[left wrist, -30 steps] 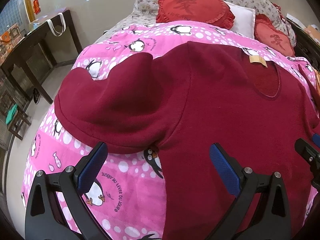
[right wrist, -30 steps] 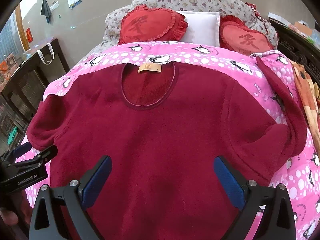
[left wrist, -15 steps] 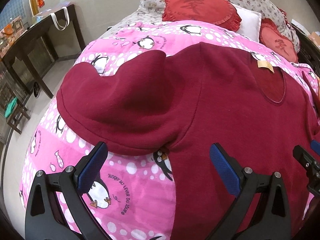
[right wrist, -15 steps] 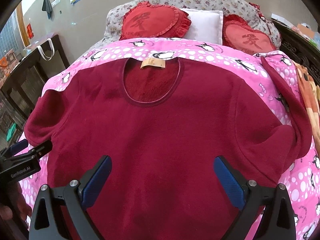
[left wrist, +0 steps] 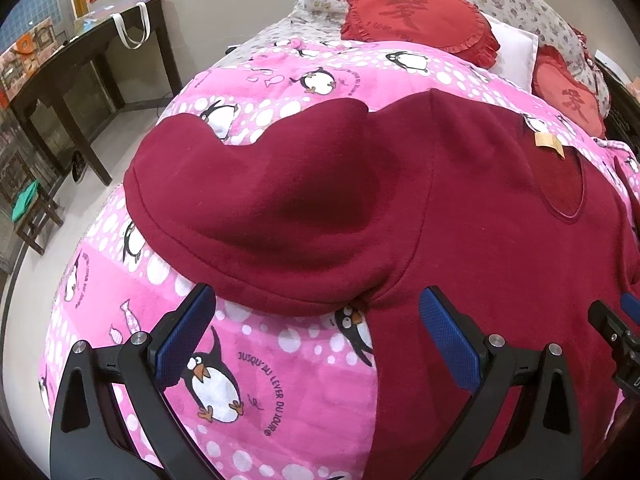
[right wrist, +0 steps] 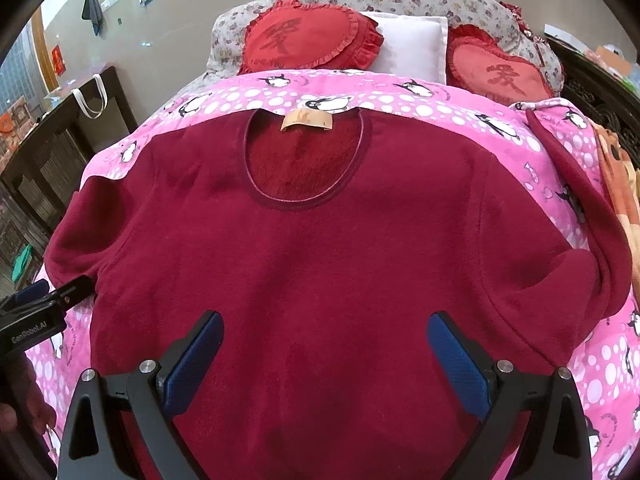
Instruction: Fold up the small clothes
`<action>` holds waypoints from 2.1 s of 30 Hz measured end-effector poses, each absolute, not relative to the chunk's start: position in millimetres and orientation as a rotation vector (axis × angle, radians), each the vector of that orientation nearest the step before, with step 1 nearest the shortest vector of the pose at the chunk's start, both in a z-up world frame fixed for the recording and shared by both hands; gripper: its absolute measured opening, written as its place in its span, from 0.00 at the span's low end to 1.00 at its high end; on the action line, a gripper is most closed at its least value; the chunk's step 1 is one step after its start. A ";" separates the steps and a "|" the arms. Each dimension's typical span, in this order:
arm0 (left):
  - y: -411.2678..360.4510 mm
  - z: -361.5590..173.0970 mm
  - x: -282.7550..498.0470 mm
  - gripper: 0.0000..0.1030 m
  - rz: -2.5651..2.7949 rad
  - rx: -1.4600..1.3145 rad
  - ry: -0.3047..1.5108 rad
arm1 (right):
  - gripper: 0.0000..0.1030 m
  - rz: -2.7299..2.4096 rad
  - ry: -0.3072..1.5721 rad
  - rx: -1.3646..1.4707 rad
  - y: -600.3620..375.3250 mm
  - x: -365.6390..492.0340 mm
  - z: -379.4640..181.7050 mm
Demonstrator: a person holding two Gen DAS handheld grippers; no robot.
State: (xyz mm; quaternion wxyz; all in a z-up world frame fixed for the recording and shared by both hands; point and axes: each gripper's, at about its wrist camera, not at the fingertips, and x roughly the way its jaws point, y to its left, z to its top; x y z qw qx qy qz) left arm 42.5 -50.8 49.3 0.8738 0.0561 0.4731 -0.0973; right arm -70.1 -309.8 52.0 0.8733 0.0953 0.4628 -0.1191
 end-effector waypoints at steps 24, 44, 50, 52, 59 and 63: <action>63.4 56.0 111.1 0.99 -0.061 -0.165 0.999 | 0.98 -0.210 0.976 0.211 -300.6 -64.7 48.9; 85.9 72.9 160.1 0.07 -0.168 -0.457 0.954 | 0.98 -0.215 0.971 0.273 -319.0 -73.2 50.3; -7.5 141.5 92.2 0.07 -0.470 -0.322 0.822 | 0.98 -0.266 0.942 0.310 -343.7 -82.1 61.2; -51.2 152.1 62.6 0.07 -0.586 -0.240 0.807 | 0.98 -0.289 0.933 0.327 -355.3 -88.1 65.6; -169.6 96.8 0.8 0.07 -0.830 -0.022 0.942 | 0.98 -0.353 0.912 0.391 -397.5 -119.9 76.9; -193.7 58.7 -12.0 0.08 -0.803 0.099 1.042 | 0.98 -0.391 0.926 0.390 -410.4 -132.0 79.5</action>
